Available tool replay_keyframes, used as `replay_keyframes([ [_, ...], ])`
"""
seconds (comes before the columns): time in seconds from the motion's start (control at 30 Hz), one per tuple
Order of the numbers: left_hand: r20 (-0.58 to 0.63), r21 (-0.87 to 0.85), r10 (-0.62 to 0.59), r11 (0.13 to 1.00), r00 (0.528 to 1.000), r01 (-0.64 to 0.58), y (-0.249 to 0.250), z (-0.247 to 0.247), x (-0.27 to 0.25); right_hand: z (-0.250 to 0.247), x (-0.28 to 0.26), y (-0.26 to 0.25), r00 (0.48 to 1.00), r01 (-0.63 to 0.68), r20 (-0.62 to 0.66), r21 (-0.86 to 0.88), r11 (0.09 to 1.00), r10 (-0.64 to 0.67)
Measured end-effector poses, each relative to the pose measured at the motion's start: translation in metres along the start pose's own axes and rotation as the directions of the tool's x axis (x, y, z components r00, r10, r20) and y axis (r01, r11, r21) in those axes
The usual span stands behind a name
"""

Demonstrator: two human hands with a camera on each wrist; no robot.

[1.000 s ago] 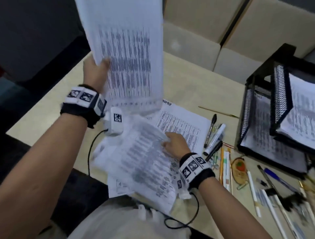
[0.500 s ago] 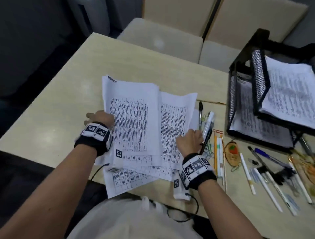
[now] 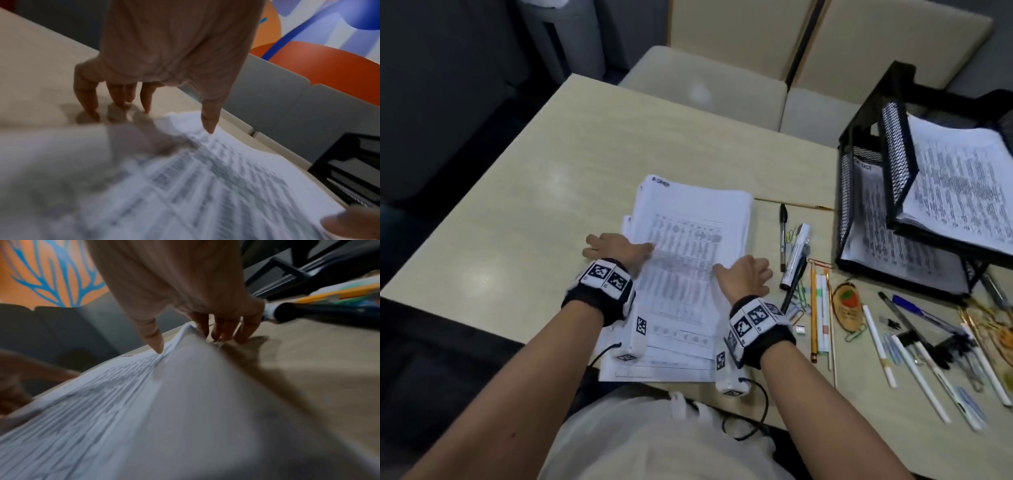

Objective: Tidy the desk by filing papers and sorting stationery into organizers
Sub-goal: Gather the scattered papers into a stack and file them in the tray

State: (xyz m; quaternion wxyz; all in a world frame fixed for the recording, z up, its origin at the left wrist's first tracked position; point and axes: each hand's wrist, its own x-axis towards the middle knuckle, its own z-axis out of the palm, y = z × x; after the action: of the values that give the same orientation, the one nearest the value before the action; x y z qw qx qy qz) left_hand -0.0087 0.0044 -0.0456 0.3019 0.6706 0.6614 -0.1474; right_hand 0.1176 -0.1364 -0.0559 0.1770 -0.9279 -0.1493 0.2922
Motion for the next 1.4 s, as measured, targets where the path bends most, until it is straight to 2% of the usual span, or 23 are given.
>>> replay_keyframes([
  [0.07, 0.022, -0.054, 0.036, 0.998, 0.999, -0.035, 0.004, 0.002, -0.005, 0.009, -0.006, -0.009, 0.996, 0.070, 0.053, 0.013, 0.997, -0.071],
  [0.17, 0.025, -0.264, 0.167, 0.952, 0.986, -0.155, 0.011, 0.000, -0.008, 0.006, -0.010, -0.020, 0.976, 0.126, 0.143, 0.233, 0.964, -0.162],
  [0.2, -0.009, -0.329, 0.220, 0.920, 0.975, -0.211, 0.013, -0.003, -0.012, -0.001, -0.011, -0.023, 0.972, 0.139, 0.139, 0.317, 0.938, -0.191],
  [0.27, -0.167, -0.443, 0.317, 0.822, 0.933, -0.359, 0.022, -0.020, -0.022, -0.025, -0.014, -0.033, 0.968, 0.225, 0.005, 0.429, 0.875, -0.251],
  [0.3, -0.281, -0.486, 0.366, 0.743, 0.887, -0.461, 0.029, -0.034, -0.030, -0.042, -0.018, -0.040, 0.952, 0.305, -0.116, 0.457, 0.835, -0.284],
  [0.33, -0.401, -0.513, 0.412, 0.639, 0.818, -0.574, 0.035, -0.050, -0.039, -0.061, -0.024, -0.048, 0.917, 0.397, -0.245, 0.474, 0.786, -0.315],
  [0.4, -0.610, -0.513, 0.476, 0.372, 0.633, -0.774, 0.049, -0.086, -0.061, -0.100, -0.041, -0.065, 0.814, 0.567, -0.465, 0.507, 0.649, -0.348],
  [0.47, -0.708, -0.479, 0.530, 0.124, 0.466, -0.869, 0.059, -0.114, -0.078, -0.131, -0.058, -0.076, 0.726, 0.679, -0.598, 0.543, 0.494, -0.340],
  [0.5, -0.718, -0.476, 0.557, 0.045, 0.417, -0.879, 0.061, -0.123, -0.083, -0.140, -0.063, -0.077, 0.688, 0.722, -0.641, 0.554, 0.415, -0.341],
  [0.53, -0.710, -0.490, 0.581, -0.002, 0.398, -0.871, 0.062, -0.127, -0.085, -0.144, -0.064, -0.076, 0.663, 0.747, -0.664, 0.560, 0.357, -0.346],
  [0.57, -0.693, -0.528, 0.591, -0.027, 0.413, -0.849, 0.060, -0.127, -0.085, -0.142, -0.063, -0.073, 0.659, 0.751, -0.664, 0.568, 0.337, -0.352],
  [0.67, -0.637, -0.676, 0.562, -0.079, 0.527, -0.733, 0.051, -0.113, -0.075, -0.123, -0.052, -0.056, 0.718, 0.695, -0.624, 0.618, 0.368, -0.309],
  [0.73, -0.589, -0.725, 0.567, -0.056, 0.575, -0.687, 0.046, -0.100, -0.066, -0.109, -0.043, -0.046, 0.764, 0.641, -0.594, 0.656, 0.399, -0.252],
  [0.83, -0.449, -0.770, 0.609, 0.108, 0.653, -0.629, 0.043, -0.075, -0.054, -0.094, -0.031, -0.040, 0.867, 0.489, -0.458, 0.703, 0.517, -0.197],
  [0.87, -0.391, -0.768, 0.626, 0.182, 0.675, -0.614, 0.041, -0.066, -0.048, -0.091, -0.027, -0.038, 0.888, 0.451, -0.415, 0.700, 0.553, -0.200],
  [0.93, -0.316, -0.727, 0.642, 0.309, 0.698, -0.613, 0.040, -0.048, -0.043, -0.089, -0.021, -0.032, 0.892, 0.445, -0.385, 0.661, 0.605, -0.236],
  [1.0, -0.314, -0.700, 0.642, 0.341, 0.699, -0.628, 0.047, -0.039, -0.046, -0.103, -0.017, -0.026, 0.872, 0.481, -0.423, 0.638, 0.602, -0.248],
  [1.1, -0.397, -0.640, 0.637, 0.324, 0.661, -0.697, 0.079, -0.043, -0.068, -0.133, -0.012, -0.009, 0.842, 0.527, -0.486, 0.650, 0.547, -0.234],
  [1.17, -0.441, -0.633, 0.647, 0.267, 0.622, -0.726, 0.111, -0.051, -0.088, -0.152, -0.010, 0.012, 0.856, 0.508, -0.455, 0.654, 0.561, -0.245],
  [1.27, -0.491, -0.659, 0.667, 0.136, 0.560, -0.740, 0.164, -0.065, -0.120, -0.175, -0.006, 0.053, 0.883, 0.457, -0.393, 0.598, 0.658, -0.256],
  [1.33, -0.500, -0.684, 0.661, 0.094, 0.559, -0.723, 0.203, -0.065, -0.141, -0.196, -0.003, 0.077, 0.871, 0.464, -0.436, 0.581, 0.669, -0.225],
  [1.4, -0.461, -0.735, 0.662, 0.089, 0.591, -0.672, 0.242, -0.060, -0.162, -0.225, 0.004, 0.098, 0.840, 0.494, -0.518, 0.603, 0.627, -0.164],
])
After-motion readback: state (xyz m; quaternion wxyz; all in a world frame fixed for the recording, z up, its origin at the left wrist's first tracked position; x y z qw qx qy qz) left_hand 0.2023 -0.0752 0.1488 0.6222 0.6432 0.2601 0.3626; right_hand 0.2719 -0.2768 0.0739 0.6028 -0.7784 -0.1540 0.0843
